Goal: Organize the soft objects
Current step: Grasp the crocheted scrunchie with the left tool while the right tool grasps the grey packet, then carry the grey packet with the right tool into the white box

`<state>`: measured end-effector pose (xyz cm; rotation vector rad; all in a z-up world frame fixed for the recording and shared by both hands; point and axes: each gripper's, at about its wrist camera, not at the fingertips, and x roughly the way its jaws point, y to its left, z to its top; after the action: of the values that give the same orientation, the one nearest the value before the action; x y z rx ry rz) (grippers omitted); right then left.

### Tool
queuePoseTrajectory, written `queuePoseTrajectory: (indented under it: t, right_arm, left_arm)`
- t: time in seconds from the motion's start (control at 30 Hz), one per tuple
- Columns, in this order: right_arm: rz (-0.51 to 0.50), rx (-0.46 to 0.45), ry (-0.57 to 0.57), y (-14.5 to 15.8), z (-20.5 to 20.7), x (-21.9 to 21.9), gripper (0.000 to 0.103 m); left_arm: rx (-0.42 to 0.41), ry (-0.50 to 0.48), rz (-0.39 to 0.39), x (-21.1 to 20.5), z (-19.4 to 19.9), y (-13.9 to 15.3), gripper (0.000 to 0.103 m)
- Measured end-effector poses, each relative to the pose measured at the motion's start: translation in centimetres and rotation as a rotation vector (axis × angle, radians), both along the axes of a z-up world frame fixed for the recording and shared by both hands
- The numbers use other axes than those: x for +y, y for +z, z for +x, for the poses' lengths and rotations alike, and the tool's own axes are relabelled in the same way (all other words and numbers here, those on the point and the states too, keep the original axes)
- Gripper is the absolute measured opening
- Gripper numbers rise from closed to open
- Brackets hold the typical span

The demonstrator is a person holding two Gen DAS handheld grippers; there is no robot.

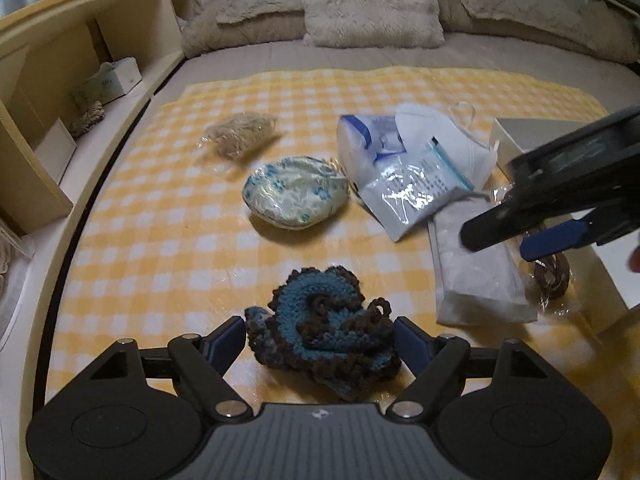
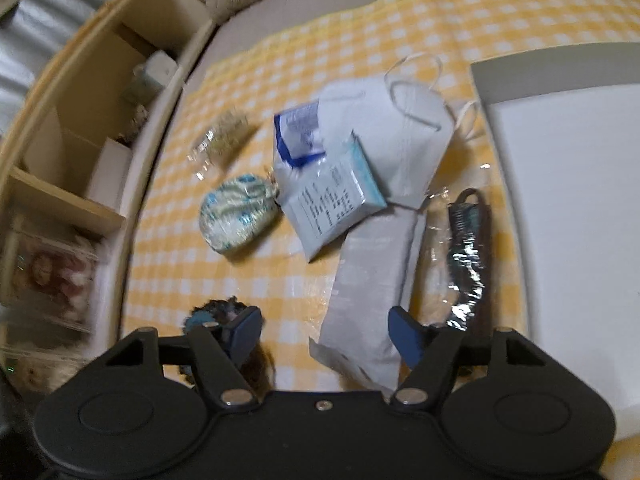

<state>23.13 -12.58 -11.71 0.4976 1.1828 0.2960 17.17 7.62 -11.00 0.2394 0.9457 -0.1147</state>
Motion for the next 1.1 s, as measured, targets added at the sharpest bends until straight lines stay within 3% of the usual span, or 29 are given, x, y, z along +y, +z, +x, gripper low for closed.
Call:
queuePoseTrajectory:
  t: [0.07,0.2,0.4,0.47,0.73,0.77,0.8,0.83,1.1]
  right_arm:
    - [-0.089,0.008,-0.006,-0.8,0.3,1.4,0.070]
    - [-0.166,0.031,-0.040,-2.3,1.0,2.7,0.073]
    - [-0.205,0.003,-0.005,-3.9,1.7,3.4,0.073]
    - [-0.213,-0.013,0.030,-3.9,1.9,3.4,0.064]
    - [-0.166,-0.065,0.176,-2.5,0.3,1.8,0.051]
    - [-0.165,-0.079,0.195,-2.0,-0.2,1.5,0.047]
    - [-0.161,-0.095,0.212,-1.4,-0.6,1.2,0.028]
    - [-0.156,-0.102,0.224,-1.0,-1.0,1.0,0.019]
    - [-0.095,-0.146,0.223,1.4,-3.0,-1.8,0.017]
  left_arm:
    - [0.005,-0.004,0.009,-0.1,0.1,-0.3,0.081]
    - [0.010,-0.006,0.014,-0.5,0.5,-0.8,0.079]
    - [0.044,-0.010,-0.009,-0.9,0.8,-1.2,0.058]
    - [0.066,0.002,-0.021,-0.8,0.9,-1.4,0.054]
    - [0.071,0.055,-0.073,0.0,0.3,-0.6,0.044]
    - [0.067,0.066,-0.083,0.0,0.2,-0.3,0.039]
    - [0.061,0.076,-0.096,0.1,0.1,0.0,0.039]
    - [0.055,0.081,-0.109,0.2,0.0,0.3,0.039]
    - [0.006,0.095,-0.158,-0.8,-1.0,2.1,0.039]
